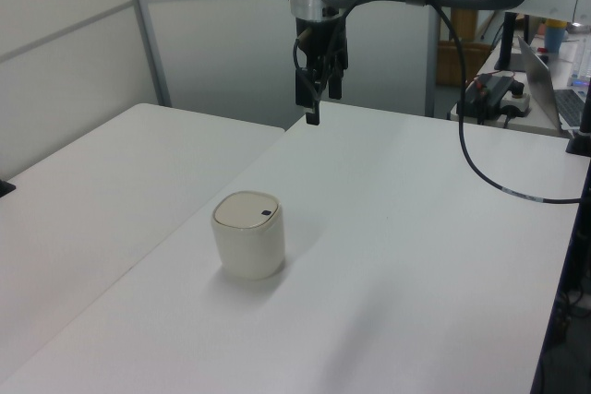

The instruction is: Open the trash can

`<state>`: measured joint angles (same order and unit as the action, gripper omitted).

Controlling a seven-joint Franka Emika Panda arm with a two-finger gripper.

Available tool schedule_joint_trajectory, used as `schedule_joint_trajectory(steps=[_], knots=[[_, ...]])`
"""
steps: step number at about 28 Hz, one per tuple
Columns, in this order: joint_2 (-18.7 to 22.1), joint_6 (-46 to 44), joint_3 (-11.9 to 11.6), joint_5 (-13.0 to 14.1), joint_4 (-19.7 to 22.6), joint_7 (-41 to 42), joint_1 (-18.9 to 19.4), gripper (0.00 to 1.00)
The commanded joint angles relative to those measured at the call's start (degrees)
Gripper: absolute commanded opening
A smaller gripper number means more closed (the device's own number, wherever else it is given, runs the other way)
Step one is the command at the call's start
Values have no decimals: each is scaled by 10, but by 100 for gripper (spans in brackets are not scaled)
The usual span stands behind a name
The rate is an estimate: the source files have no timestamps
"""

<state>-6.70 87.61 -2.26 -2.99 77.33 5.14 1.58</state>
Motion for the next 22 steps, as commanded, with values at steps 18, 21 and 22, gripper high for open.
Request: schedule_joint_trajectory(steps=[18, 21, 22], knots=[[10, 3, 6, 9, 10, 2, 3, 0], [10, 3, 6, 10, 10, 3, 4, 0], [10, 3, 6, 10, 10, 3, 4, 0]])
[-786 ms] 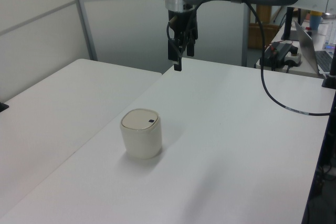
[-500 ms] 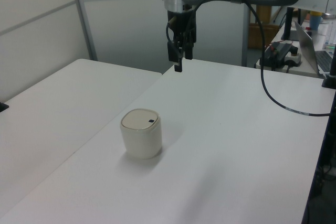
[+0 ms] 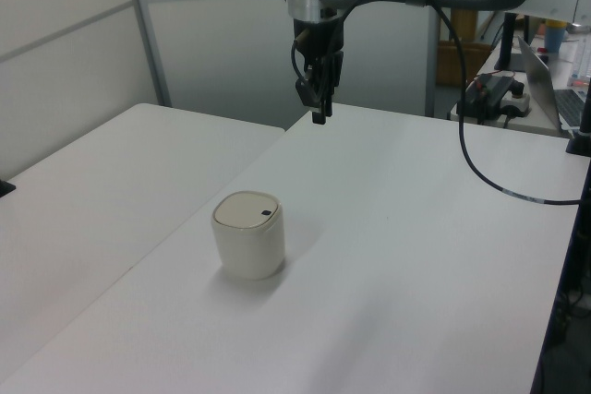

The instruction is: Open the trash can

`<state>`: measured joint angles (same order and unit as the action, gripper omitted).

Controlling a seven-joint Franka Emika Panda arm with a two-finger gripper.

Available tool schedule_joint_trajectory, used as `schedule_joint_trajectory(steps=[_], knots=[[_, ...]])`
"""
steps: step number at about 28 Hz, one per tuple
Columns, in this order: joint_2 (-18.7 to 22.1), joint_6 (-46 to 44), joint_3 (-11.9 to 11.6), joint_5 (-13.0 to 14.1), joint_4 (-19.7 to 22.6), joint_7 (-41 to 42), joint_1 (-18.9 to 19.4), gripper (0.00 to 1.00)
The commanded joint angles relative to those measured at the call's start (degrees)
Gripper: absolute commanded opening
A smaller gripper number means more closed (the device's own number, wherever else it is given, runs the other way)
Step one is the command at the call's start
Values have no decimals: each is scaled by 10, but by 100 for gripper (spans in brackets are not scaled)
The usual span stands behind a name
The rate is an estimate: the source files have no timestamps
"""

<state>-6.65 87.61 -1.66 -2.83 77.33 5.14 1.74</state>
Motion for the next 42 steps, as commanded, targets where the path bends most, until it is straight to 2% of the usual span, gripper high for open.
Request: schedule_joint_trajectory(steps=[1, 12, 21, 33, 42], knots=[[11, 3, 0, 8, 10, 3, 2, 0], [-3, 12, 1, 10, 11, 4, 5, 0], [-64, 111, 1, 10, 15, 11, 4, 0], [-154, 192, 1, 9, 18, 12, 5, 0], [-193, 245, 1, 4, 19, 12, 5, 0]])
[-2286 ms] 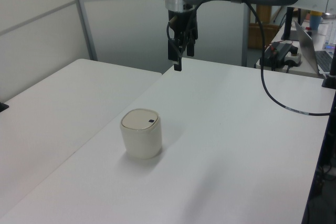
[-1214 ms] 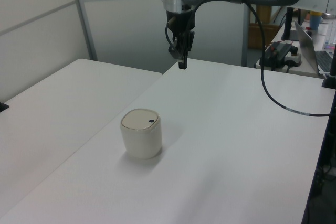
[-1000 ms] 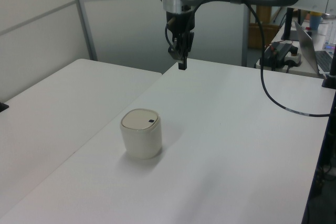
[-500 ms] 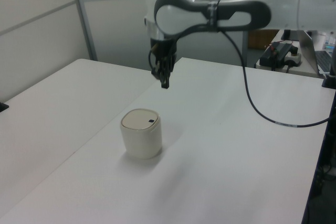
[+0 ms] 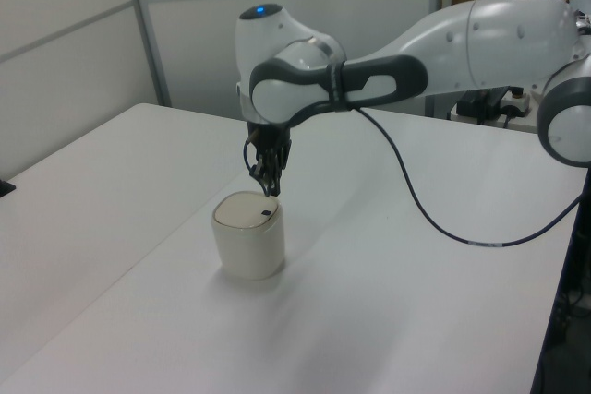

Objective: Open the trash can
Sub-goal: 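Move the gripper down onto the dark tab of the trash can lid, then push the lid tab with the gripper to flip the lid upward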

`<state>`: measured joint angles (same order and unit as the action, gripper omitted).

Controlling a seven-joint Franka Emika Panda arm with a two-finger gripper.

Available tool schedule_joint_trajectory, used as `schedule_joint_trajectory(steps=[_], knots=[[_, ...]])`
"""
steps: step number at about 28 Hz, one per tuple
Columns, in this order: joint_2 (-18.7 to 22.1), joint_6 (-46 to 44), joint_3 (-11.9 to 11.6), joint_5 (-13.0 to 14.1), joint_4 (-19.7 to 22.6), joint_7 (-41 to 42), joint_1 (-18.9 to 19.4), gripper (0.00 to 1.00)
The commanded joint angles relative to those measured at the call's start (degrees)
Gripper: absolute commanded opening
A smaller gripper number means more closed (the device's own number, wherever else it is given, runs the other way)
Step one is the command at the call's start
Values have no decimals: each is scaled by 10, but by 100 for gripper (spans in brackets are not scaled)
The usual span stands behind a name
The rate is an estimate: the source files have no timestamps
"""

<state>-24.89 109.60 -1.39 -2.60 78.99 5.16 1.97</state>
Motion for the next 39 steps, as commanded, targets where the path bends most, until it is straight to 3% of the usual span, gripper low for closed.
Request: schedule_joint_trajectory(steps=[1, 20, 39], knots=[[-17, 29, -2, 1, 3, 12, 3, 0], [-29, 45, -2, -7, 6, 12, 15, 0], [57, -68, -5, 22, -10, 35, 10, 0]])
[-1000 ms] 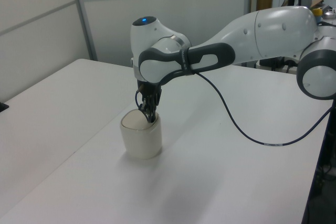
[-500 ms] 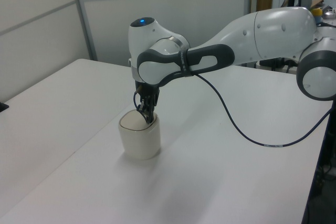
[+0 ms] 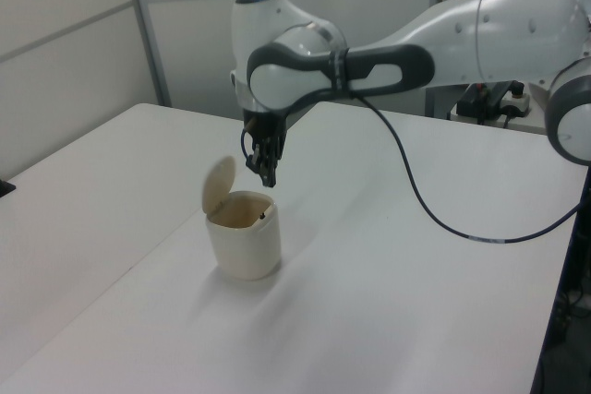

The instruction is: Open the trash can

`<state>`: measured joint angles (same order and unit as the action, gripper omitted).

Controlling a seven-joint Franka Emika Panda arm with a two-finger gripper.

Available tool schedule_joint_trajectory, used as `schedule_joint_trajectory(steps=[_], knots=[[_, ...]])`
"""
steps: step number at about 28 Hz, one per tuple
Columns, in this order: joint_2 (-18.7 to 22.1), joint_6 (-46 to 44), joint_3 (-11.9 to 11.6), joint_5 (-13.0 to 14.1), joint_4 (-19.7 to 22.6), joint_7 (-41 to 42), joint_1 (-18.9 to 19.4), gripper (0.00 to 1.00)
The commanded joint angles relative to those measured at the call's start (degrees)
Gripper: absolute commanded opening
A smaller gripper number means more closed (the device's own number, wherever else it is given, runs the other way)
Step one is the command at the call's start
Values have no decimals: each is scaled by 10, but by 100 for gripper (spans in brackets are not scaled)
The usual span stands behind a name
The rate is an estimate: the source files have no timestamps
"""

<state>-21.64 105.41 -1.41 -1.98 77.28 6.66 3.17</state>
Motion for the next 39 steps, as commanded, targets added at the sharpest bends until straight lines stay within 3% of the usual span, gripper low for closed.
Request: schedule_joint_trajectory(steps=[1, 7, 8, 11, 12, 15, 27, 39], knots=[[27, -32, -5, 15, 7, 20, -2, 0], [60, -78, -11, 15, 7, 19, -4, 0], [64, -85, -11, 15, 7, 19, -4, 4], [74, -104, -11, 16, 7, 16, -4, 36], [76, -109, -12, 18, 7, 16, -4, 41], [82, -133, -11, 20, 6, 14, -12, 100], [116, -204, -11, 20, 4, 15, -26, 100], [148, -275, -11, 20, -23, 20, -32, 100]])
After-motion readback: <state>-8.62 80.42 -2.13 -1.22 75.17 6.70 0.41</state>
